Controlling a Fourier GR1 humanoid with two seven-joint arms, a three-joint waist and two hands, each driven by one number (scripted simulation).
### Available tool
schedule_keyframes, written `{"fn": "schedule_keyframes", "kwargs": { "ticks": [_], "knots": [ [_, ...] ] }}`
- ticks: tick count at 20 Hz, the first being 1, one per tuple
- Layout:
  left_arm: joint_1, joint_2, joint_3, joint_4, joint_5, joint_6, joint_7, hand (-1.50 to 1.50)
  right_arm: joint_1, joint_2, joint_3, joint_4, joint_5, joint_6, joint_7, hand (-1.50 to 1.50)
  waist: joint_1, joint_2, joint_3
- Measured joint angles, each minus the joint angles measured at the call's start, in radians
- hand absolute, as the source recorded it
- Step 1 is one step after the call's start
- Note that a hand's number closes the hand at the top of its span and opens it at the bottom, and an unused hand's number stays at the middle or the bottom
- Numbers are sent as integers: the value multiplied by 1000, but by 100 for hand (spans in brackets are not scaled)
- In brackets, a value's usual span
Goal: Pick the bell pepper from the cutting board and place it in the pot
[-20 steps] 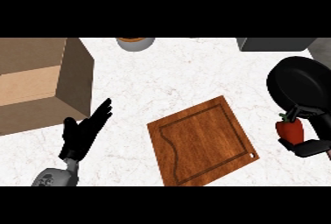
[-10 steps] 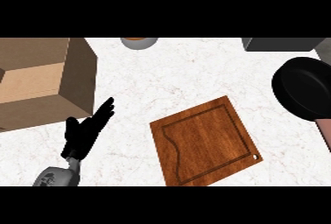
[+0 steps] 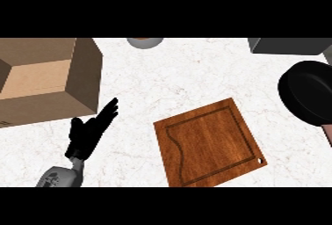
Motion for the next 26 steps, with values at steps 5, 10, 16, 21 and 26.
{"fn": "schedule_keyframes", "kwargs": {
  "ticks": [5,10,16,21,26],
  "knots": [
    [-21,-12,-16,7,-9,-4,6,0,-54,-29,15,21,46,-17,-24,150,22,2,-3],
    [-18,-23,-30,5,-19,0,12,0,-101,-51,60,30,124,-36,-47,150,33,-1,-6],
    [-40,-23,-24,23,-20,-10,10,0,-208,-8,138,44,253,-83,-60,150,43,0,-9],
    [-50,-28,-18,33,-22,-6,16,0,-290,70,211,73,394,-184,-81,150,34,-4,-11],
    [-46,-27,-12,35,-24,-6,16,0,-365,131,281,128,568,-341,-90,150,27,-6,-12]
  ]
}}
